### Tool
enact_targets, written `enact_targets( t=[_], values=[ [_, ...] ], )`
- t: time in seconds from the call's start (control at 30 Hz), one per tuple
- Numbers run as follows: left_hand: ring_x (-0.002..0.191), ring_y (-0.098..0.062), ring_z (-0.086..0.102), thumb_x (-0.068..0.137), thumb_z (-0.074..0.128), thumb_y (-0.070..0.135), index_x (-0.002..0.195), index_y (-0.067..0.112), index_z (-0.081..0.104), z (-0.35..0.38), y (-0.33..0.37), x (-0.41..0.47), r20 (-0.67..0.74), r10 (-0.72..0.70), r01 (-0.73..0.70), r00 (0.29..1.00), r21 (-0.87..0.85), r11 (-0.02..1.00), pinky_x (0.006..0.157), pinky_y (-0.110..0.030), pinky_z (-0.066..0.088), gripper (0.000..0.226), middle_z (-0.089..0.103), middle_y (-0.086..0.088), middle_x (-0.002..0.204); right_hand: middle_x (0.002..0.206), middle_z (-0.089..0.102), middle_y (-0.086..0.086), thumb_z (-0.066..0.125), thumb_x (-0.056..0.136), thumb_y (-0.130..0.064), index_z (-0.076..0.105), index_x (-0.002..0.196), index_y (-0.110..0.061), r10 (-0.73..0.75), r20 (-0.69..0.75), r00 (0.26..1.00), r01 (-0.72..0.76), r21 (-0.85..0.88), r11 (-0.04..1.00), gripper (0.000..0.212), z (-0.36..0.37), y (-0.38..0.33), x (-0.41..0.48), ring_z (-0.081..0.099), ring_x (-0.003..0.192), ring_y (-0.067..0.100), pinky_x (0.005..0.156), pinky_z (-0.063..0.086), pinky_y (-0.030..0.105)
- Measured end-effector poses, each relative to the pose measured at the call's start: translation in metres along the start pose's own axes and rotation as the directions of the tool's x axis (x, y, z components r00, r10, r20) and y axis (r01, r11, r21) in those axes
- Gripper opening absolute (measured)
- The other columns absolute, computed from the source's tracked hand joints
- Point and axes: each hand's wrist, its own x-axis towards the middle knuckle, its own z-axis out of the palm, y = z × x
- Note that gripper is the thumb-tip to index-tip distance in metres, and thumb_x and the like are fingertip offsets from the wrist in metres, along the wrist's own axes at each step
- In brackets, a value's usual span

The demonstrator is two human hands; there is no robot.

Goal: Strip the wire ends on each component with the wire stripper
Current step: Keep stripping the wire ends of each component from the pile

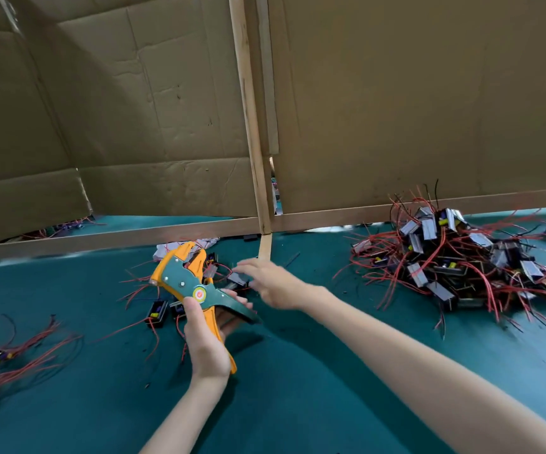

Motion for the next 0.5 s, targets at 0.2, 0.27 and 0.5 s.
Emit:
enact_targets(
  t=[0.2, 0.27, 0.5],
  values=[
    [0.073, -0.029, 0.069, 0.087, 0.026, 0.065, 0.092, 0.0, 0.06, -0.006, -0.003, 0.006, -0.035, -0.018, 0.018, 0.999, 0.015, 1.0, 0.065, -0.035, 0.058, 0.073, 0.068, -0.016, 0.077, 0.133, 0.035, 0.015, 0.041, 0.093, -0.004, 0.044, 0.143, -0.024, 0.174, -0.018, 0.985, -0.172, 0.061, 0.983, 0.054, 0.021, -0.001, 0.007, 0.045, 0.115, 0.035, 0.094, 0.032, 0.039],
    [0.074, -0.029, 0.069, 0.086, 0.026, 0.066, 0.091, 0.001, 0.061, -0.007, -0.004, 0.006, -0.041, -0.026, 0.027, 0.999, 0.02, 0.999, 0.065, -0.035, 0.058, 0.073, 0.068, -0.016, 0.077, 0.136, 0.035, 0.018, 0.044, 0.087, -0.005, 0.043, 0.141, -0.021, 0.24, -0.003, 0.971, -0.239, 0.054, 0.969, 0.057, 0.018, -0.001, 0.007, 0.045, 0.117, 0.036, 0.099, 0.03, 0.042],
    [0.072, -0.028, 0.07, 0.086, 0.027, 0.067, 0.085, 0.008, 0.063, -0.004, -0.004, 0.006, -0.052, -0.026, 0.028, 0.998, 0.037, 0.999, 0.064, -0.034, 0.059, 0.07, 0.07, -0.009, 0.073, 0.137, 0.055, 0.008, 0.044, 0.082, 0.0, 0.065, 0.123, -0.021, 0.316, -0.019, 0.949, -0.303, 0.232, 0.924, 0.051, -0.003, 0.006, -0.002, 0.043, 0.128, 0.032, 0.103, 0.03, 0.047]
  ],
)
